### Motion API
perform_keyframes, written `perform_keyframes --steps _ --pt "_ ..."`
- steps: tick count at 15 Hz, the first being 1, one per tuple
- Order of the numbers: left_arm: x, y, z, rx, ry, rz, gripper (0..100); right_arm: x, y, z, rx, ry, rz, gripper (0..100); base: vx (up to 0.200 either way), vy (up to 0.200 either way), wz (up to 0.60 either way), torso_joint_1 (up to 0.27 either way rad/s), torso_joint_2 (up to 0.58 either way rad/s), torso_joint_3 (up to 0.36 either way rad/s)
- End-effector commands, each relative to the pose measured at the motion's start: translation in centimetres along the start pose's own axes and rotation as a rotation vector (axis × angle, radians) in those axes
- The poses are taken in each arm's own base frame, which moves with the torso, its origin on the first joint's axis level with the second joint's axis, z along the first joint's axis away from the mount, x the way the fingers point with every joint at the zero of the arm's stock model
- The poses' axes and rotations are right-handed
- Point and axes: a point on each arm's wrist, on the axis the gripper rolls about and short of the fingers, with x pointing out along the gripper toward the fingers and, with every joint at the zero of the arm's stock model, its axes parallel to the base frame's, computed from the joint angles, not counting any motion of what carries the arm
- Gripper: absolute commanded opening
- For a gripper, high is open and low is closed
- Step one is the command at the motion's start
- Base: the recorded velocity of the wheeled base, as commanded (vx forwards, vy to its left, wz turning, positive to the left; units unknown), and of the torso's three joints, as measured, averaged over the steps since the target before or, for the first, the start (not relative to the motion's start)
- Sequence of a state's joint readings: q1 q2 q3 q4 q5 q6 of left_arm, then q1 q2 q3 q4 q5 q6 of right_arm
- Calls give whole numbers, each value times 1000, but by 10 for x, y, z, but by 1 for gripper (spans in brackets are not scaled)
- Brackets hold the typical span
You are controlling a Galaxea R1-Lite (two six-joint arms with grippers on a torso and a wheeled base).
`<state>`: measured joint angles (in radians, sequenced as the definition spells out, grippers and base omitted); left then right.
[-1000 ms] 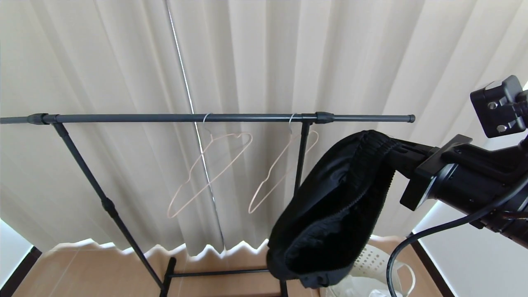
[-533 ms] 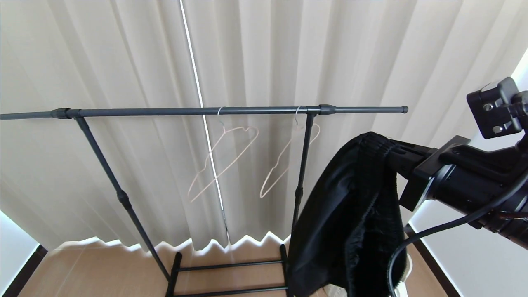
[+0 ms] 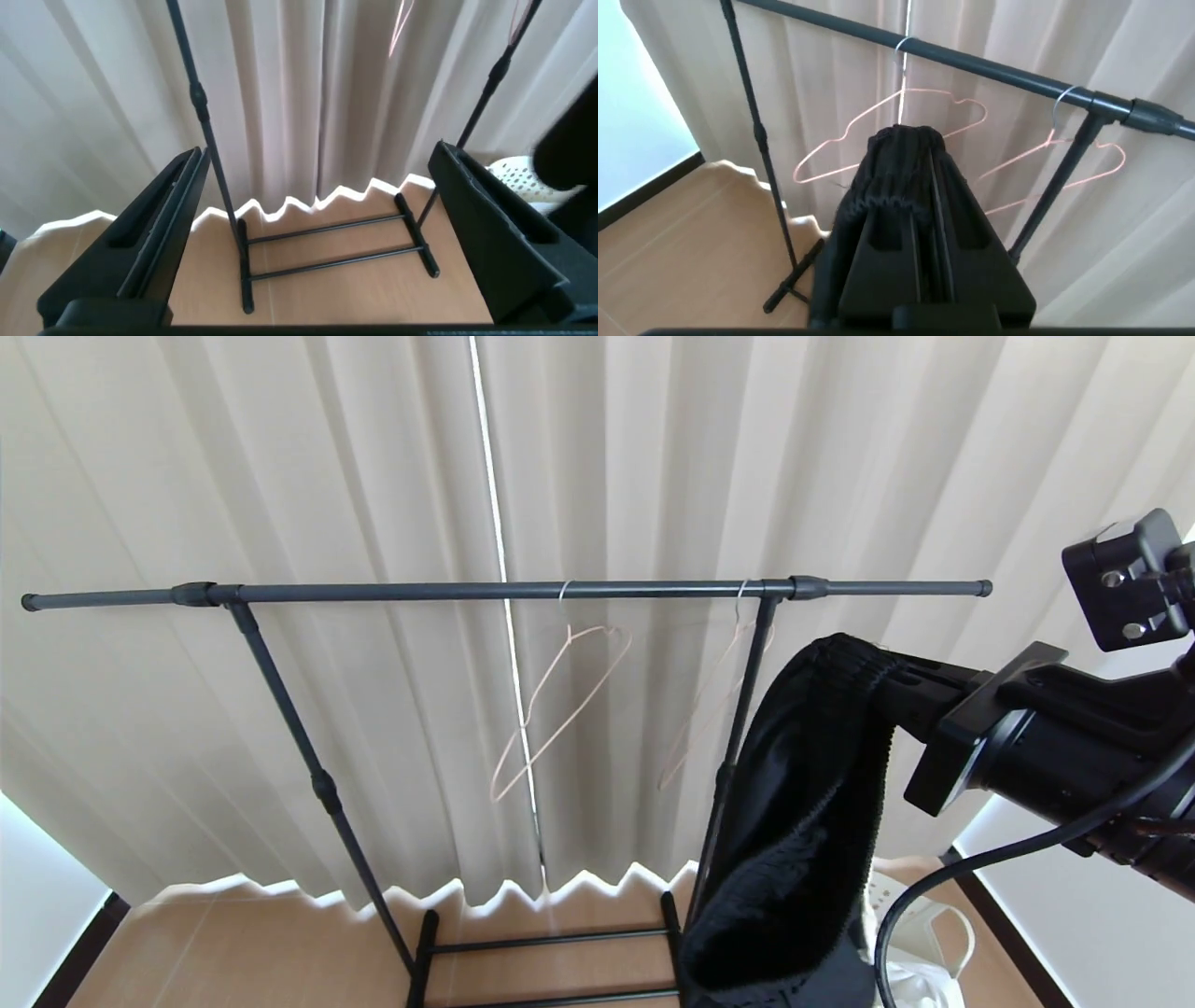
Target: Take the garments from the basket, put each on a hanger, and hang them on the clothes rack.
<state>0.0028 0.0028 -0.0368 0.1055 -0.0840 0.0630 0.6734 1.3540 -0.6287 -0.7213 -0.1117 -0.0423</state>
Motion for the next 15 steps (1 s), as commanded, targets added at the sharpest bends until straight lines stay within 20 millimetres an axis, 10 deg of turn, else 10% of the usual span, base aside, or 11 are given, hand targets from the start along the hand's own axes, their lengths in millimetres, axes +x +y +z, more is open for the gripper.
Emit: perform_keyframes --steps 1,8,15 --pt "0 0 0 0 1 0 100 0 0 -1 -1 5 0 0 0 0 0 0 0 0" --pt "3 0 1 47 50 -47 100 4 1 -4 -6 19 1 0 0 0 0 0 0 0" --pt "54 -4 27 28 484 -429 100 16 5 -20 17 86 7 0 0 0 0 0 0 0"
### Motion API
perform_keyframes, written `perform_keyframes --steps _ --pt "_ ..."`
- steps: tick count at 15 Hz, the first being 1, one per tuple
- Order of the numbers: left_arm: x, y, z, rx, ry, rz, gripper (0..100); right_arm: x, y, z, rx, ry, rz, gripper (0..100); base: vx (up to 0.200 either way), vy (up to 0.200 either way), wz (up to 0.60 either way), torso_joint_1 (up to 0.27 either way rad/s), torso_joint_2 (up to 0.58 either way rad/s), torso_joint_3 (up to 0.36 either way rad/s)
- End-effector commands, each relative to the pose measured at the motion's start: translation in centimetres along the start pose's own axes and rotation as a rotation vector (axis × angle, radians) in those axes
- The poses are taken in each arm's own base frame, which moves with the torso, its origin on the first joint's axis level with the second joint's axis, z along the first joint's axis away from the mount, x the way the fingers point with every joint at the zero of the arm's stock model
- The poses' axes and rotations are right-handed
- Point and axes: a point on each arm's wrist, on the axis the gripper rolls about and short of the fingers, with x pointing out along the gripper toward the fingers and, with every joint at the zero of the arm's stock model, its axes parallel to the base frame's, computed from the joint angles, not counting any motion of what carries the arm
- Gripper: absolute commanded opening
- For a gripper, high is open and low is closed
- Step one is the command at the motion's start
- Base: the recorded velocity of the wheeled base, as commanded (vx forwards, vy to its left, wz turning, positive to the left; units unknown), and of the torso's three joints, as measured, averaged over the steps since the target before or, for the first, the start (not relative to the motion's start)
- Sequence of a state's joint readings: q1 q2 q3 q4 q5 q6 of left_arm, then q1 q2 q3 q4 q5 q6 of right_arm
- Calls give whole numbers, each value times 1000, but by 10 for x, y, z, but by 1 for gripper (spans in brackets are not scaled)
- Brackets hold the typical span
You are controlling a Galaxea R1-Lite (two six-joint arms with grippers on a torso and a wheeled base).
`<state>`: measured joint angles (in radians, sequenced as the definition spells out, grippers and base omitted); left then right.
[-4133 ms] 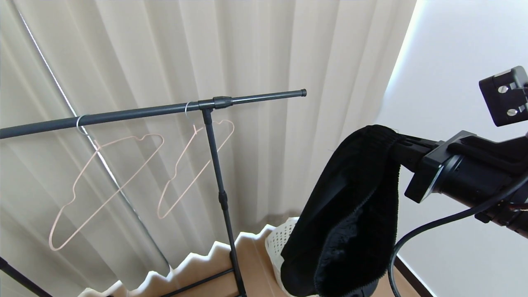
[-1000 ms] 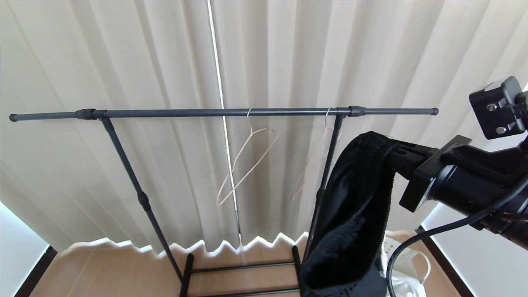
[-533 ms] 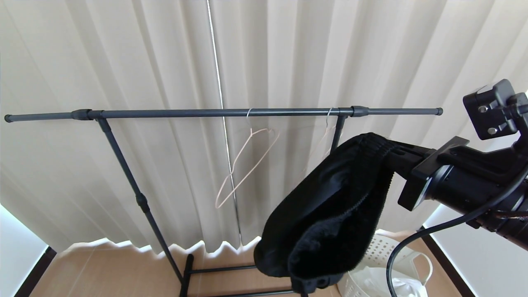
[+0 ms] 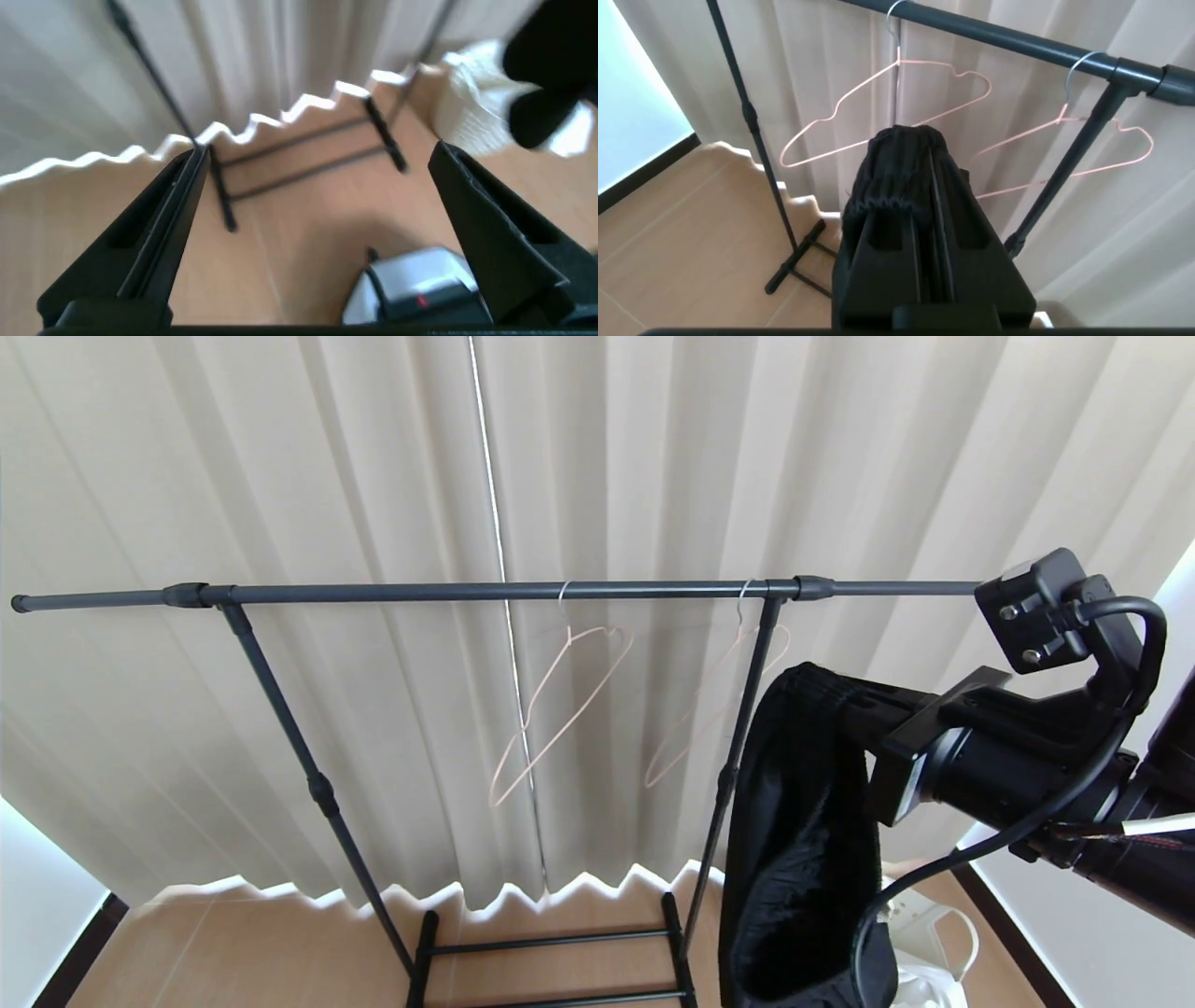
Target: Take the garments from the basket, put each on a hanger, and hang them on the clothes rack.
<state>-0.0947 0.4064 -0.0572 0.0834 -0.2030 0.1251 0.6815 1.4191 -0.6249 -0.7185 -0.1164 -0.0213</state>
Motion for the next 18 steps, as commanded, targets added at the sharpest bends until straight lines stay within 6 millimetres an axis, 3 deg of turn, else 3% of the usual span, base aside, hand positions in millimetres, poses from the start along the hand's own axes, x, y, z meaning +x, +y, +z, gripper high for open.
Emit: perform_keyframes --steps 1,7,10,11,14,18 --pt "19 0 24 16 155 -225 100 1 0 -4 15 15 1 0 0 0 0 0 0 0" --pt "39 -5 61 67 216 -364 100 1 7 -6 21 22 22 0 0 0 0 0 0 0" --pt "70 -12 84 0 341 -414 100 7 25 -1 32 14 76 0 0 0 0 0 0 0" --pt "87 -22 98 -109 407 -434 100 18 36 9 49 -9 56 0 0 0 0 0 0 0" --pt "105 -34 116 -222 454 -444 100 52 46 13 55 -20 -91 0 0 0 0 0 0 0" --pt "127 -48 134 -356 510 -427 100 65 47 12 95 -28 -186 0 0 0 0 0 0 0"
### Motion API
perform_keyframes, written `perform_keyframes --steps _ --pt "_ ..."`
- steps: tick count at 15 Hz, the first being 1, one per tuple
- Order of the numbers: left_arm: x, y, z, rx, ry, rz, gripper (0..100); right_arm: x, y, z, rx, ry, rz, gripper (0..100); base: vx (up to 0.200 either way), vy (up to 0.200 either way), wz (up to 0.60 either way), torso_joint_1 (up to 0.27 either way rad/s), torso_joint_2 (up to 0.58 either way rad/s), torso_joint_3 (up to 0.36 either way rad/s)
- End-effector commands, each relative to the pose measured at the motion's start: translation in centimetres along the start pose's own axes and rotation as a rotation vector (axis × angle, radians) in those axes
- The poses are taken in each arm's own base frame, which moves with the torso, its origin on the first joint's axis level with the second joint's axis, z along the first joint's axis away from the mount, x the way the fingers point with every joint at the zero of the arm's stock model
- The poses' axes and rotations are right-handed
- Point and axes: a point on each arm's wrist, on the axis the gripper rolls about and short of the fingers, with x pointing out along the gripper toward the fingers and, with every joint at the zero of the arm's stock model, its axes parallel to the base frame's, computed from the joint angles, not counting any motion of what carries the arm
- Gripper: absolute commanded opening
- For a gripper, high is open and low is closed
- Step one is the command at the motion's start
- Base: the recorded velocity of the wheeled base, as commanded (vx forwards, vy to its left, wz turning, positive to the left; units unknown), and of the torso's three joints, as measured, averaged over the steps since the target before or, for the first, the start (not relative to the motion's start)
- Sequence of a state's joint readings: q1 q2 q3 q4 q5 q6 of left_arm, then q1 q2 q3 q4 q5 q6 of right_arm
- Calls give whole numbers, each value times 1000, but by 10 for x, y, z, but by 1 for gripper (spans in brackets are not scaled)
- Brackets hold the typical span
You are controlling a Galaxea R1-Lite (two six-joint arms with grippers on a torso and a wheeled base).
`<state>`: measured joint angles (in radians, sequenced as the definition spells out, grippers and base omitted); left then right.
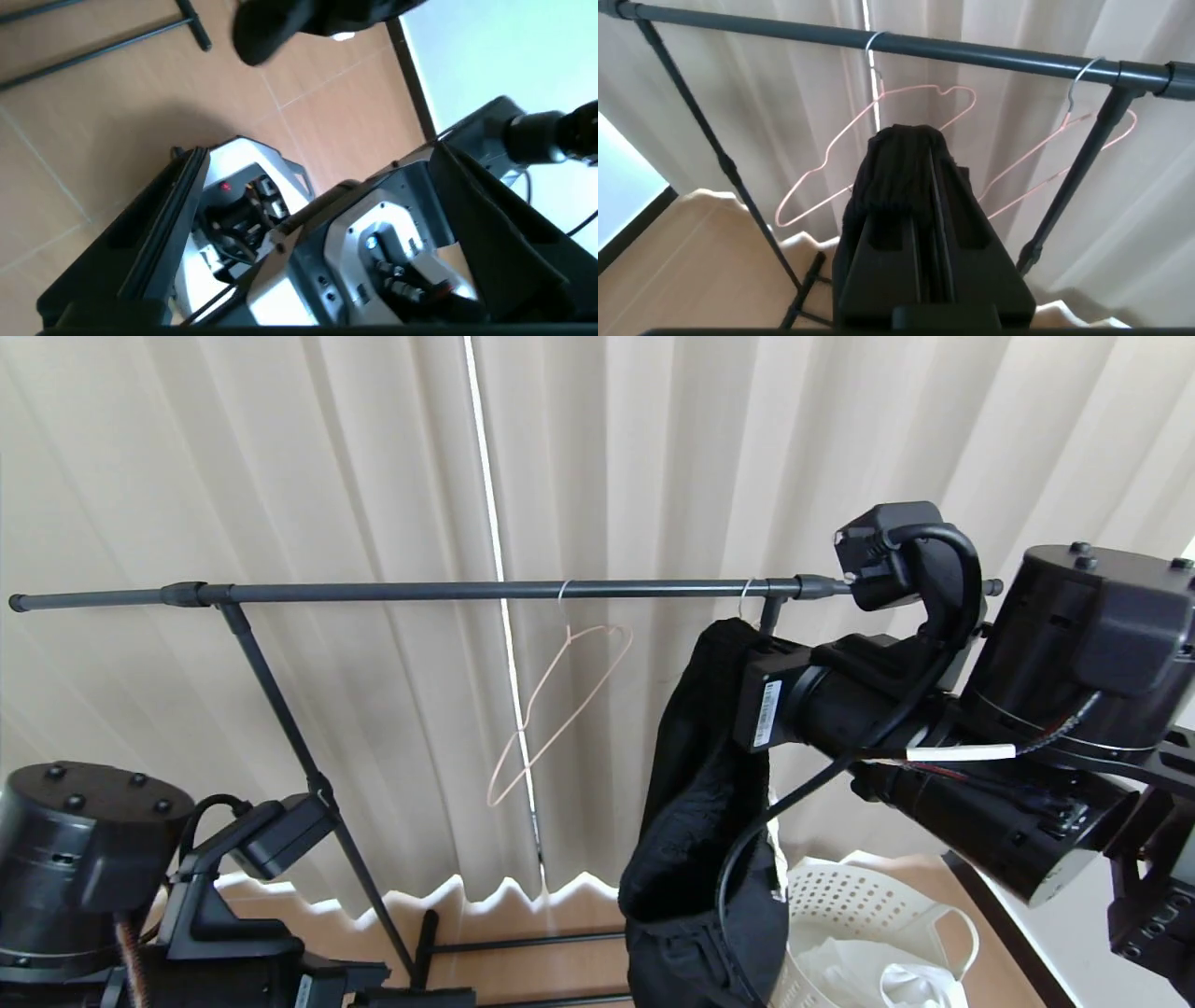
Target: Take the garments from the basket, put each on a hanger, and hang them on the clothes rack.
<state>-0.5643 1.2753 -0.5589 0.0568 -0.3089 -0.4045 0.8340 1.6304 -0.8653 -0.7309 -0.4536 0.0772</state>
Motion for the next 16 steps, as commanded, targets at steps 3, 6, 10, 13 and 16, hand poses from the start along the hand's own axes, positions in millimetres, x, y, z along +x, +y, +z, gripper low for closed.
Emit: perform_keyframes --steps 3,6,10,13,16 --pt "32 -7 27 -128 66 46 100 12 6 -13 15 33 -9 0 0 0 0 0 0 0" --pt "51 -16 50 -329 112 80 100 19 23 -11 110 -39 16 0 0 0 0 0 0 0" --pt "75 -25 62 -412 201 122 100 25 36 -18 148 -82 31 0 0 0 0 0 0 0" --pt "91 -33 61 -452 222 144 100 25 38 -16 159 -98 33 0 0 0 0 0 0 0" --pt "108 -30 67 -461 199 212 100 23 40 -16 170 -105 43 0 0 0 0 0 0 0"
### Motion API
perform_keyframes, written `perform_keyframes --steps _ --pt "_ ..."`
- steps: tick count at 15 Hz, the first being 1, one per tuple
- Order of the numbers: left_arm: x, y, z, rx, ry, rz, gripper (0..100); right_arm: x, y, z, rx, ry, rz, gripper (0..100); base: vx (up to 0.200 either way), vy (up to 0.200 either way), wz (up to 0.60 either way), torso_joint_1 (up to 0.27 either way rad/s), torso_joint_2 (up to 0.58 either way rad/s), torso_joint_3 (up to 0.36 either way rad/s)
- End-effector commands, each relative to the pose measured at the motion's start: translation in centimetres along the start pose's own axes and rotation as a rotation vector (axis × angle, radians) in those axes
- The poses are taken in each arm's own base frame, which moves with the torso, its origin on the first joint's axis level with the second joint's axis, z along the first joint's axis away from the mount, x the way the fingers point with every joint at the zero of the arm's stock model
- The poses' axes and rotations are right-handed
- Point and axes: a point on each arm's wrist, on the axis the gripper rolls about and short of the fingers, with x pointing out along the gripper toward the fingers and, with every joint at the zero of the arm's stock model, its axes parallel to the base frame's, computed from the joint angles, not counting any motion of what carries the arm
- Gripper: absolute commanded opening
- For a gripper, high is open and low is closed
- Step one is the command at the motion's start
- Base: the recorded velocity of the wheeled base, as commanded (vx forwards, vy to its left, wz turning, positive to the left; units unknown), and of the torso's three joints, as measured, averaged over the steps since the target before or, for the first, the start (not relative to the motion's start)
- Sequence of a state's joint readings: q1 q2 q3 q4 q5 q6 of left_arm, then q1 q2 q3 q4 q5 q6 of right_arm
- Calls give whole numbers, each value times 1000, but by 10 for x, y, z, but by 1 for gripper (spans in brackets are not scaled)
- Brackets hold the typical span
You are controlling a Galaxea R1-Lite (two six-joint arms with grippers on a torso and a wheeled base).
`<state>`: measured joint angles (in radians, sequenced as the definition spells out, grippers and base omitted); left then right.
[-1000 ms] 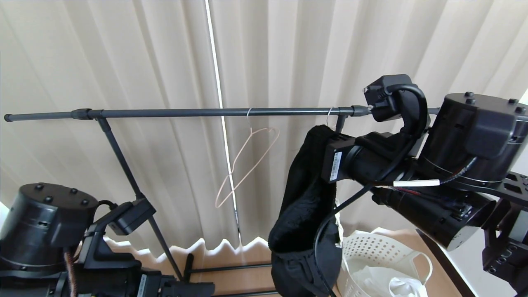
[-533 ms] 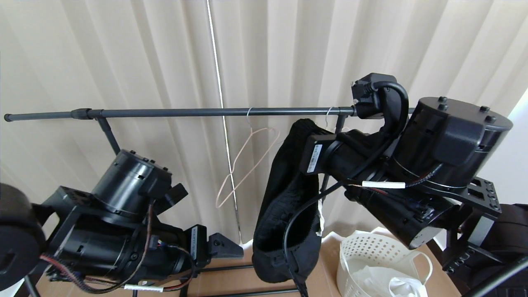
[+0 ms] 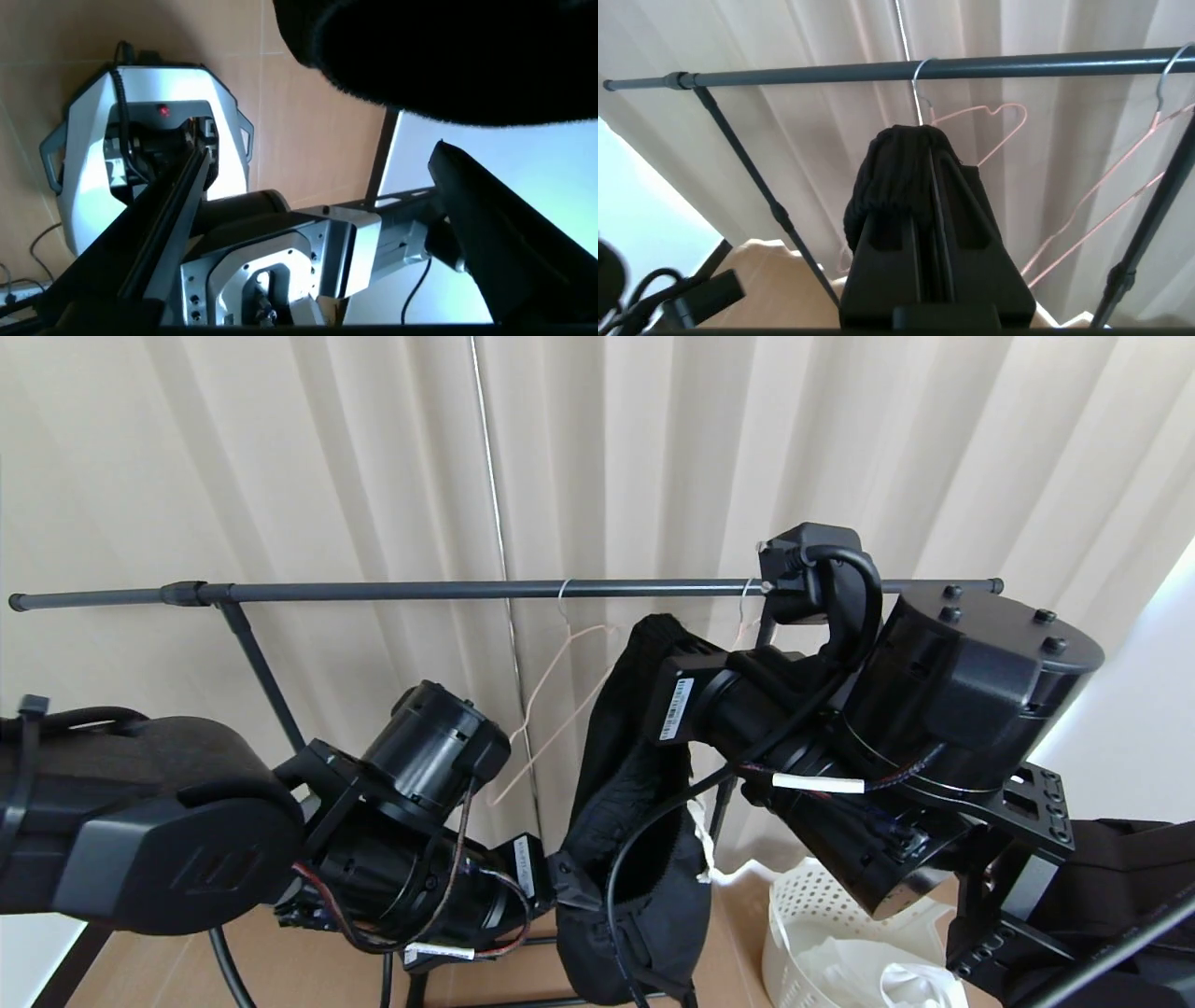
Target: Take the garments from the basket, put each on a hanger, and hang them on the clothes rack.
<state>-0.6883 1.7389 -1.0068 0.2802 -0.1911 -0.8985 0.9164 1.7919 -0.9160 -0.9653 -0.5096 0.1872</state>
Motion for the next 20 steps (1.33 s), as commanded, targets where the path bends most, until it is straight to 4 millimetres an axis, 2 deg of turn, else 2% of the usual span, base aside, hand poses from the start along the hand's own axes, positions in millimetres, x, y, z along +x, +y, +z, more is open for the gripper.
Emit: perform_keyframes --steps 1,3,10,13,14,15,16,17,18,20 --pt "18 -1 6 -16 6 44 100 -1 1 -1 3 -4 4 0 0 0 0 0 0 0" --pt "24 -1 16 -60 -26 66 100 -3 3 -2 5 -5 12 0 0 0 0 0 0 0" --pt "25 -10 29 -61 -73 41 100 -3 4 -2 6 -6 4 0 0 0 0 0 0 0" --pt "30 -16 20 -31 -60 53 100 -4 3 -3 4 -4 3 0 0 0 0 0 0 0" --pt "48 -12 16 -20 -61 127 100 -5 3 1 9 -13 4 0 0 0 0 0 0 0" --pt "50 -11 16 -22 -61 135 100 -6 3 2 10 -14 4 0 0 0 0 0 0 0" --pt "68 -9 9 -4 -53 204 100 -6 3 2 11 -17 -2 0 0 0 0 0 0 0" --pt "71 -9 4 8 -45 217 100 -6 3 2 11 -17 -2 0 0 0 0 0 0 0" --pt "73 -9 -1 19 -35 225 0 -6 3 2 10 -16 -2 0 0 0 0 0 0 0" --pt "73 -11 -9 49 -40 245 0 -5 2 2 11 -18 -5 0 0 0 0 0 0 0"
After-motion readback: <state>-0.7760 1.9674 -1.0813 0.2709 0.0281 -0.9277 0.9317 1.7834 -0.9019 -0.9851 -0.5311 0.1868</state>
